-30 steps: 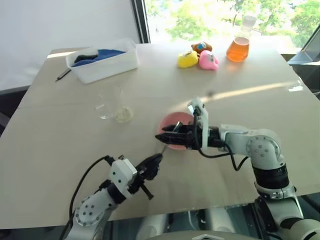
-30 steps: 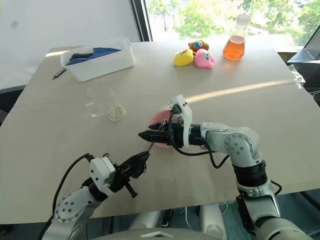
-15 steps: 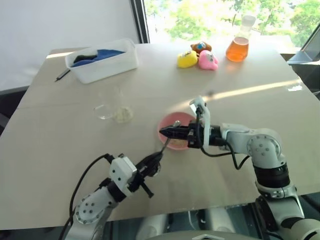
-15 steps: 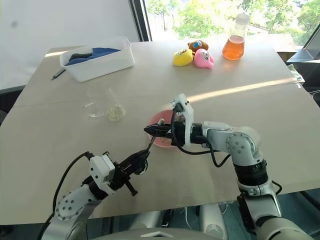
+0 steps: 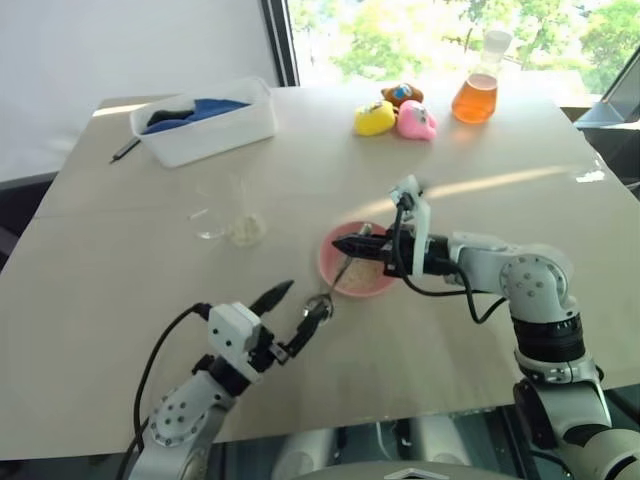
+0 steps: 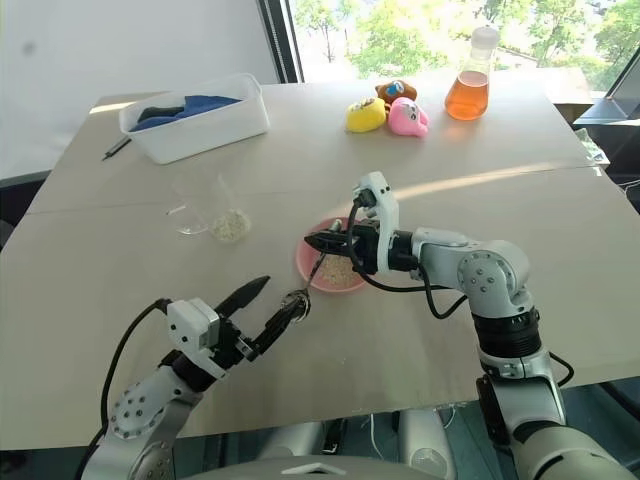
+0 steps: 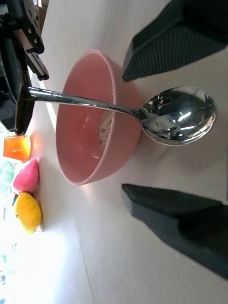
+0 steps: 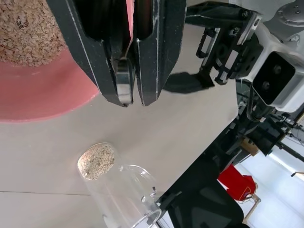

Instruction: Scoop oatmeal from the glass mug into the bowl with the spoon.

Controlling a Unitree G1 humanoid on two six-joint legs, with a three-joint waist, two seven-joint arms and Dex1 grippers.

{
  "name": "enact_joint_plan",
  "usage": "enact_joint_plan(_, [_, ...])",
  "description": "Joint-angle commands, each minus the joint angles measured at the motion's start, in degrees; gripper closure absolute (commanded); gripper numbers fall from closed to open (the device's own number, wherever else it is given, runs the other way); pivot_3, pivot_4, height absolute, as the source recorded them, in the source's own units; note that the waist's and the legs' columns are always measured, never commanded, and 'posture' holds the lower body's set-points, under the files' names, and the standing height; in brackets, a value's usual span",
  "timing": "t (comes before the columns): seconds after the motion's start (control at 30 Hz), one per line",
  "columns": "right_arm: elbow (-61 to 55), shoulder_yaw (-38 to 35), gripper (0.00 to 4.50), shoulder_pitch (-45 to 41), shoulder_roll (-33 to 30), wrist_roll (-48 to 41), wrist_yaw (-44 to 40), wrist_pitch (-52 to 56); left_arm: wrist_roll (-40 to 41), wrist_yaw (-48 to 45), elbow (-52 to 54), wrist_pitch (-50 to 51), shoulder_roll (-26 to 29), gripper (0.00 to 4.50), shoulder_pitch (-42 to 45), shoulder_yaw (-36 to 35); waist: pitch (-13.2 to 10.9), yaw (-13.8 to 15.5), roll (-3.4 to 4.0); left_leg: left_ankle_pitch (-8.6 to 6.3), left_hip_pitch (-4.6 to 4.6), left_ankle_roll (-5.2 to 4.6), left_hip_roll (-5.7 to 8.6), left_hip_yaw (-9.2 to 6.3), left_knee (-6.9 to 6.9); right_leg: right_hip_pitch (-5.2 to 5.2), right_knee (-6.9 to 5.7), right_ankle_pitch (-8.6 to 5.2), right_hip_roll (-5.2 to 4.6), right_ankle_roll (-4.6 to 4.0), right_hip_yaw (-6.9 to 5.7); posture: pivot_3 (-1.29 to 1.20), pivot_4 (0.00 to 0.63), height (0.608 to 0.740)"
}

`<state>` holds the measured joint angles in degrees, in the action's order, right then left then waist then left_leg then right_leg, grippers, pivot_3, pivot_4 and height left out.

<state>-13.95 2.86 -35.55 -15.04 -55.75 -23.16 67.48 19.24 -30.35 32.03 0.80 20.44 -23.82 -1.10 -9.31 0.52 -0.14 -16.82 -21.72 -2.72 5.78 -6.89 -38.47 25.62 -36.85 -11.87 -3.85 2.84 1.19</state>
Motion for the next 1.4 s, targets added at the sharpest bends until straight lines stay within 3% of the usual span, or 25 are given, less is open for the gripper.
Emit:
enact_joint_plan(0.03, [-0.2,-3.5,4.50,-2.5,-0.2,-1.6,0.5,0.5,-0.4,3.1,3.3,-2.2,-1.1,1.04,-1.6,-4.2,0.0,0.0,0.00,0.00,0.00,0.00,0.00,0.00,0.00,0.00,0.00,0.00,0.00,0.00,0.00,0.00,0.150,0.740])
enact_joint_plan(0.23, [3.8,-10.4,4.50,-5.7,3.3,-8.5,4.9,4.2,-3.2,14.2,0.9,-1.1,-5.8,1.04,-0.5,-13.9,0.0,0.1,-0.01,0.01,0.01,0.02,-0.04,-0.04,0.00,0.00,0.00,0.03,0.05,-0.06,-0.01,0.00,0.150,0.740])
enact_joint_plan(0.53, [8.2,-16.8,4.50,-9.8,6.2,-18.6,13.5,6.8,-10.9,20.4,-2.4,0.1,-5.0,1.04,4.9,-16.7,0.0,0.1,0.01,0.02,0.00,0.03,-0.04,0.01,-0.01,0.01,-0.01,0.05,0.06,-0.06,-0.02,0.00,0.150,0.740])
enact_joint_plan(1.0, [16.7,-22.6,4.50,-18.0,-2.6,-13.5,16.2,-1.1,-14.4,20.9,-15.9,1.0,1.4,1.04,20.1,-19.2,0.0,-1.0,0.02,0.05,-0.02,0.06,-0.04,0.02,-0.02,0.06,-0.07,0.08,0.07,-0.09,-0.03,0.00,0.150,0.740])
enact_joint_plan(1.4, [19.2,-24.2,4.50,-19.7,-3.5,-9.8,17.4,-4.4,-15.1,18.7,-29.1,-3.5,5.5,1.04,27.7,-18.8,0.1,-1.3,0.01,0.05,-0.05,0.06,-0.04,0.01,-0.03,0.09,-0.11,0.08,0.04,-0.09,0.04,0.00,0.150,0.740])
